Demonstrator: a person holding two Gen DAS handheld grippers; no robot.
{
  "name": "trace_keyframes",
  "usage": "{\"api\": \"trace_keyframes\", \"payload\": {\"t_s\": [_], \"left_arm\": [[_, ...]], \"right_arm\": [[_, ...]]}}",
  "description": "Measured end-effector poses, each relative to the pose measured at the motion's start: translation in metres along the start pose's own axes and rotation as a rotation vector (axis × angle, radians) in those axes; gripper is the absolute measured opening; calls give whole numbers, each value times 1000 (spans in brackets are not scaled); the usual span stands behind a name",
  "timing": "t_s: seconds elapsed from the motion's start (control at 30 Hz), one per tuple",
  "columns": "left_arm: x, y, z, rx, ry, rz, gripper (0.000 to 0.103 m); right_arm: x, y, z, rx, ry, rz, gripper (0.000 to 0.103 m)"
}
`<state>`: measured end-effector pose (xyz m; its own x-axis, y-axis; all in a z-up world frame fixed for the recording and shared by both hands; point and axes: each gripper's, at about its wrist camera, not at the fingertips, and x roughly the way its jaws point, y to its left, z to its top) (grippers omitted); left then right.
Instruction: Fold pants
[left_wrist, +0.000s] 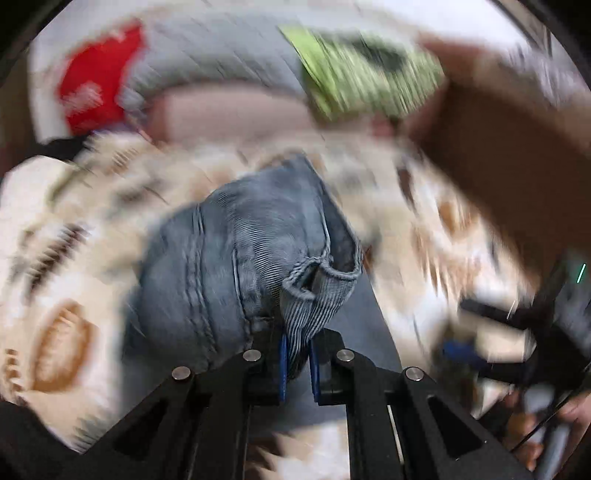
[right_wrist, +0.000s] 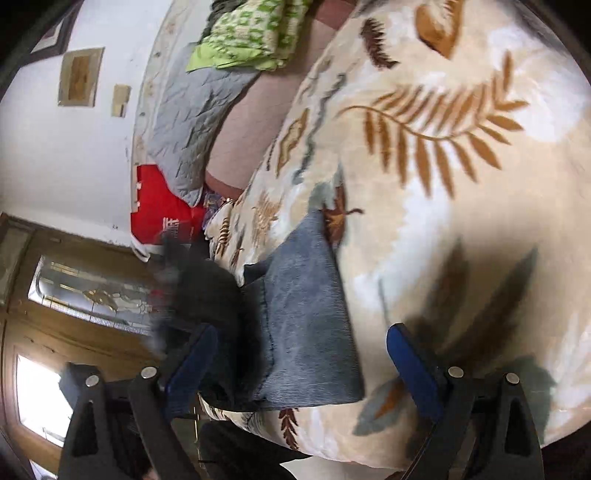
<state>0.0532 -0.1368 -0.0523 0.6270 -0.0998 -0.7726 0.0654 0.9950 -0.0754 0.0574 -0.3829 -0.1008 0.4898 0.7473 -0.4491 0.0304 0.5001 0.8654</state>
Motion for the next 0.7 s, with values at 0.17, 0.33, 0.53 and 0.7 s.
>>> {"api": "trace_keyframes", "payload": {"t_s": [0.17,0.33,0.53,0.7], "left_arm": [[24,-9,-13,57,97,-30,17],[-27,27,4,-37,33,-182,61],[-69,98,-1,-186,-102,-43,71],[-41,148,-15,-302,8,110,71]], "right_arm": [[-5,-12,0,11,3,-17,95],[-7,4,-2,-16,-1,17,95],[29,40,-8,-67,107,11,95],[71,59,-21,-104,196,-46,95]]}}
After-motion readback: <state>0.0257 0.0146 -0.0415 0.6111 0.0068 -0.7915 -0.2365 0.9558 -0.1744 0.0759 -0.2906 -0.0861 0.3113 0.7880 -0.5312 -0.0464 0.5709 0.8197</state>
